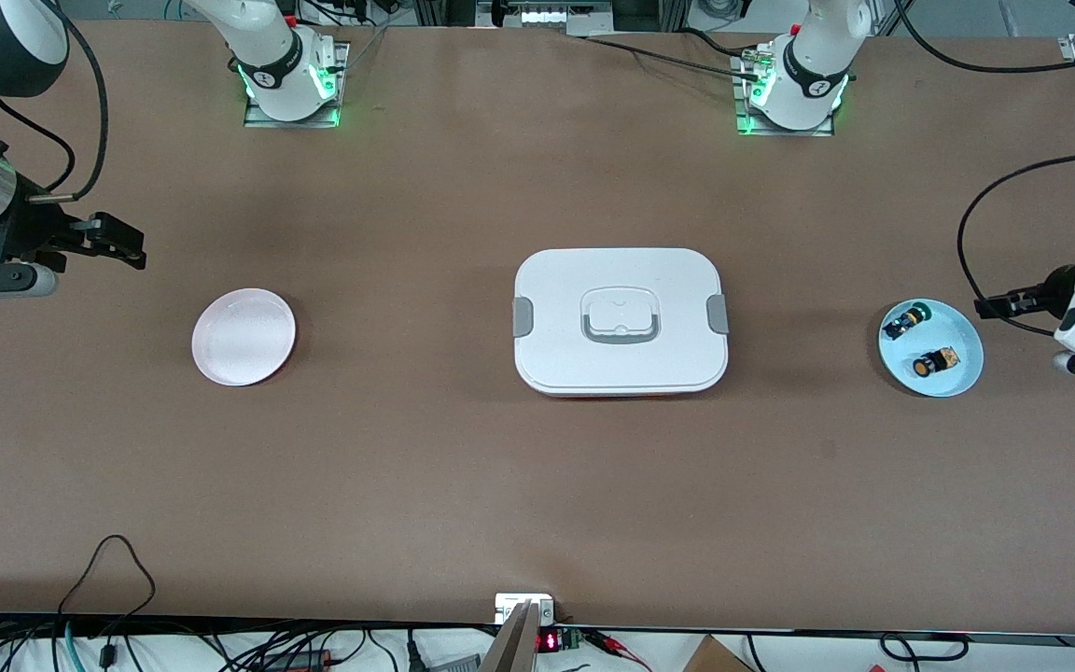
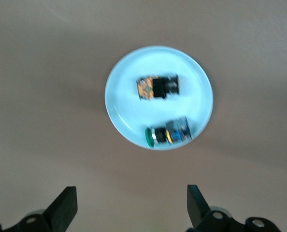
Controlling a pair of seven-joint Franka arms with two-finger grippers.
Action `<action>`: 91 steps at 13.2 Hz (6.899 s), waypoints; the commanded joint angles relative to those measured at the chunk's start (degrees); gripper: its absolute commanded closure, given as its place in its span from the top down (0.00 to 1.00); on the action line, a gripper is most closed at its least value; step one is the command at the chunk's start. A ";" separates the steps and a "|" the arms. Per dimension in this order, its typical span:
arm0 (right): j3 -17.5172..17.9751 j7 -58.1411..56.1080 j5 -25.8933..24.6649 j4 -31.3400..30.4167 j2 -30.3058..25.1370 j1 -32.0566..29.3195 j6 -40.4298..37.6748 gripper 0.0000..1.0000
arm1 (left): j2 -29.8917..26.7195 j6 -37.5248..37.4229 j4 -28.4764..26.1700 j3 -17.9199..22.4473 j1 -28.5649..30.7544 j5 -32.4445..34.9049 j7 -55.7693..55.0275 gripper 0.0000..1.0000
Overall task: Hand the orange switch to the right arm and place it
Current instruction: 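Lower the left gripper onto the orange switch in the dish, then close the left gripper on the orange switch while the right gripper advances, then lift the orange switch with the left gripper toward the right gripper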
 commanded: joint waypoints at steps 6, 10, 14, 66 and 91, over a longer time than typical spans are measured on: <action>-0.03 -0.08 0.94 1.06 -0.02 0.04 -1.16 1.00 | 0.10 12.76 -7.54 -1.19 1.93 -1.12 -1.49 1.00; 0.06 -0.08 0.94 1.06 -0.02 0.13 -1.16 1.00 | 1.85 14.61 -7.80 -1.28 0.18 -0.60 -4.81 1.00; 0.06 -0.08 1.03 1.06 0.33 0.04 -0.64 1.00 | 6.07 18.99 -7.62 -1.11 -2.12 -0.33 -9.57 1.00; -0.38 -2.36 26.84 0.62 4.89 1.63 -5.37 1.00 | -0.42 -9.83 12.77 -33.25 1.13 -40.46 24.07 0.12; -0.03 13.01 95.77 -17.75 10.79 3.55 -9.61 1.00 | 5.64 26.64 7.76 -41.27 -11.78 -80.05 65.13 0.00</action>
